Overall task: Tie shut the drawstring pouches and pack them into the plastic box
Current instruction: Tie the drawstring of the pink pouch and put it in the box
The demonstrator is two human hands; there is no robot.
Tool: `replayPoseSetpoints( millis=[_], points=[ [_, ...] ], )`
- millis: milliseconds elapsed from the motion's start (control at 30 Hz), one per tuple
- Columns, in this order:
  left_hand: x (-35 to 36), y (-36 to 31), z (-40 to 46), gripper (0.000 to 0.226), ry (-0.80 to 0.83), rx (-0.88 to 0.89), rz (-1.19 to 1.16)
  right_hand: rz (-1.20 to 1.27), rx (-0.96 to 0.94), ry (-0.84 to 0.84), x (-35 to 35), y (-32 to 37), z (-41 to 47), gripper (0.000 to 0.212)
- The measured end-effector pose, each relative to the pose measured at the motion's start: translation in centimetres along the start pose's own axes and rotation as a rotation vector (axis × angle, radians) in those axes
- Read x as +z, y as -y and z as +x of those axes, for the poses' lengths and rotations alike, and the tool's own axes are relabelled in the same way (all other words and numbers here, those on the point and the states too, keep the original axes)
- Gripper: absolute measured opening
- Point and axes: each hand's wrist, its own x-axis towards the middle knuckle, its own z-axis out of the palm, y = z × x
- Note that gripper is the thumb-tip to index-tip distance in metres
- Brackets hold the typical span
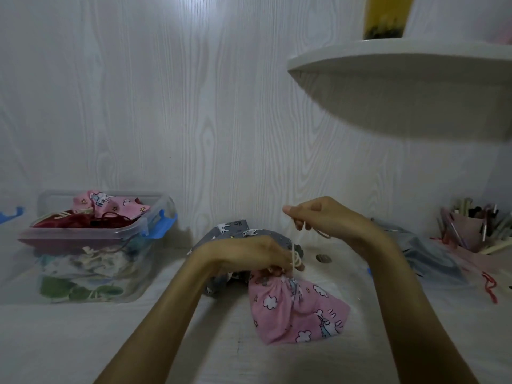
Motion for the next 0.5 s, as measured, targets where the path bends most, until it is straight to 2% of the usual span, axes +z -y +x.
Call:
replayPoseSetpoints(
  millis=[133, 233, 300, 367, 433, 500],
  points=[
    [0.2, 0.6, 0.4, 0.037, 0.071, 0.056, 0.031, 0.026, -0.05, 0.076, 1.3, 0.5, 0.2, 0.038],
    [0.2, 0.6, 0.2, 0.038, 0.029, 0.032, -0.103, 0.061, -0.059, 0.089, 2.0, 0.2, 1.1, 0.042],
    [0.0, 1.1, 0.2, 0.035, 0.01, 0.021, -0.238, 0.04, -0.052, 0.097, 1.6, -0.6, 1.2, 0.031],
    [-0.4, 1.4, 0.1, 0.032, 0.001, 0.032, -0.333, 0.023, -0.089, 0.195, 0.6, -1.5, 0.9, 0.034],
    [-0.8, 1.5, -0.1, 0.038, -0.014, 0.037, -0.381, -0.071, -0.151, 0.293, 0.0, -1.9, 0.5, 0.043],
    [-1.0, 1.3, -0.3, 0.048, -0.016, 0.02, -0.401, -0.181, -0.205, 0.317, 0.0, -1.9, 0.4, 0.038]
  ],
)
